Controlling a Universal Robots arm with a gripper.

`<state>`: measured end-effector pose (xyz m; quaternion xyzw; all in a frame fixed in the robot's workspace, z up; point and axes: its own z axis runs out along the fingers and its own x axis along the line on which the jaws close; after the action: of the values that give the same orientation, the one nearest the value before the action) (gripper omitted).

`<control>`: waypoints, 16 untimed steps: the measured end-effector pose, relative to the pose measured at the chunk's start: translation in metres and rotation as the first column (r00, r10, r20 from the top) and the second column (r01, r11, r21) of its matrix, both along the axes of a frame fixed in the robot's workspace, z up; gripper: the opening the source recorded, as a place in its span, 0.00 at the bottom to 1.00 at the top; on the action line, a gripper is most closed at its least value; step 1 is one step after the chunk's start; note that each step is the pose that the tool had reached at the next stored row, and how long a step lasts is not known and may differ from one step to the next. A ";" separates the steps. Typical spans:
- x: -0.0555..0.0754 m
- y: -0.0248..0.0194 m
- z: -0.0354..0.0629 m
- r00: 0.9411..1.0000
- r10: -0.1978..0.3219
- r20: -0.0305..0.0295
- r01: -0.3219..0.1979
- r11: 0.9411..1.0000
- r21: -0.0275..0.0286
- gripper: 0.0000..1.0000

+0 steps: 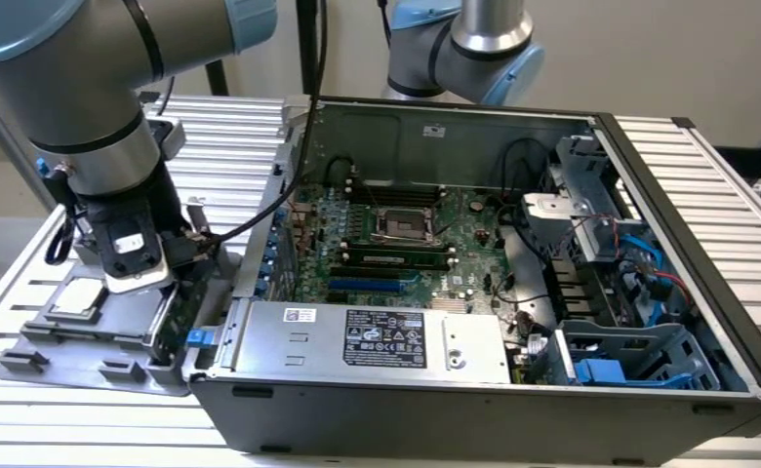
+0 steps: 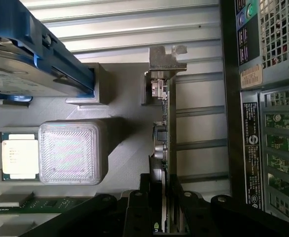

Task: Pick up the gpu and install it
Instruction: 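Pick up the gpu and move the gpu toward the slot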

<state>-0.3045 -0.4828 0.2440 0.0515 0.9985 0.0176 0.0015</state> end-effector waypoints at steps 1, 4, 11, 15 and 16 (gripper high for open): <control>0.000 0.0000 0.0013 1.000 0.000 -0.001 0.000 1.000 0.000 0.27; 0.000 0.0000 0.0071 1.000 0.001 -0.003 -0.001 1.000 0.000 0.27; 0.000 0.0000 0.0277 1.000 0.001 -0.010 -0.001 1.000 0.000 0.27; 0.001 0.0000 0.0448 1.000 0.001 -0.015 -0.001 1.000 0.000 0.27; 0.001 0.0000 0.0493 1.000 0.001 -0.016 -0.001 1.000 0.000 0.27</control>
<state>-0.3035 -0.4828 0.2934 0.0511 0.9985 0.0172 -0.0066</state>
